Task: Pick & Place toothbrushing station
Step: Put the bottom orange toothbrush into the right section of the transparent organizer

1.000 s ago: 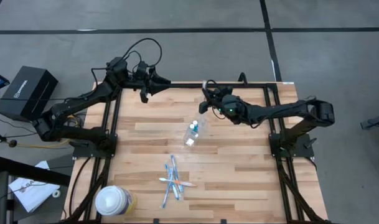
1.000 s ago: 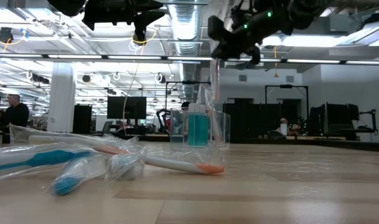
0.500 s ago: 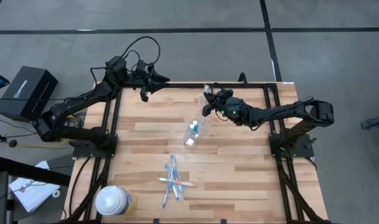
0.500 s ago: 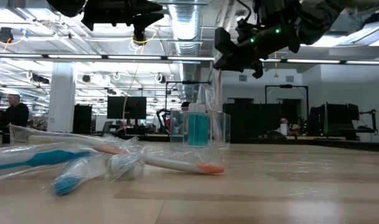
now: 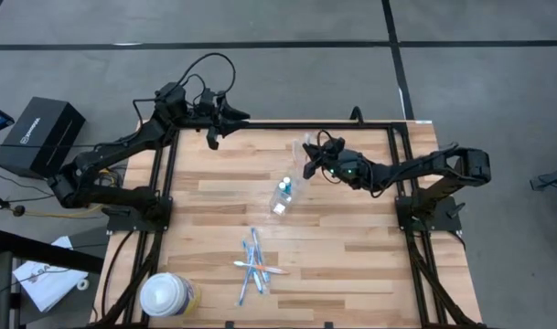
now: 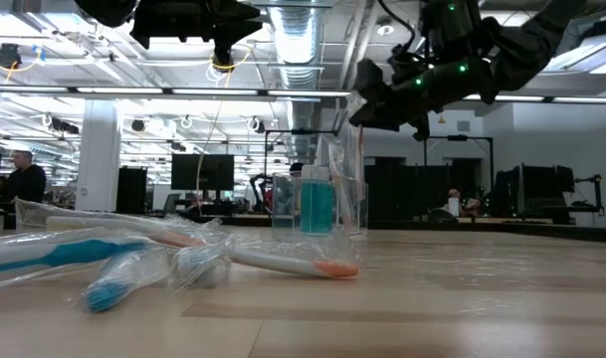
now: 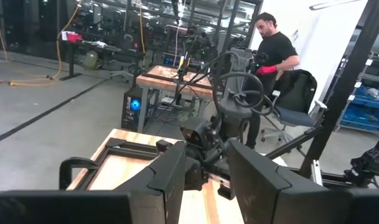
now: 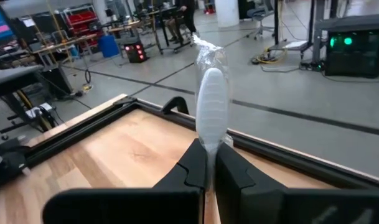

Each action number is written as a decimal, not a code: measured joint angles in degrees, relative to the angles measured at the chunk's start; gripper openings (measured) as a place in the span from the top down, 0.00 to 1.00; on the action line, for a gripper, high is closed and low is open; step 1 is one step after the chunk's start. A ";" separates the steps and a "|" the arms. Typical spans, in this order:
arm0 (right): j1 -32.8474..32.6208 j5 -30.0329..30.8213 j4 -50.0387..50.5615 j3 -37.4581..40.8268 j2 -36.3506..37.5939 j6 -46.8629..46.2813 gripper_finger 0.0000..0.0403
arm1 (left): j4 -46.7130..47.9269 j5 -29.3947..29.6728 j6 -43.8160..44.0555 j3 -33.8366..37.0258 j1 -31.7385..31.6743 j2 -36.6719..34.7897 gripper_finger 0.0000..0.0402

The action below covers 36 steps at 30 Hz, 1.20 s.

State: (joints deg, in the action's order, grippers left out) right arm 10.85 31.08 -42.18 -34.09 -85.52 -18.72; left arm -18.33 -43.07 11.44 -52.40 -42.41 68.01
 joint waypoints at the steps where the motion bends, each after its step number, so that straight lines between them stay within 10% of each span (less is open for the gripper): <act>1: 0.00 -0.33 -0.86 0.41 -0.01 0.67 1.00 | -0.02 0.11 -0.48 0.00 0.00 0.00 0.71; 36: -0.33 -4.28 -25.37 4.49 -16.47 5.77 0.89 | -0.15 -0.03 -3.95 0.00 0.13 -0.02 0.71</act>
State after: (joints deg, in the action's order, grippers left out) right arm 10.52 26.81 -67.55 -29.61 -102.00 -12.95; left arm -18.48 -43.10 7.49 -52.40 -42.28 67.99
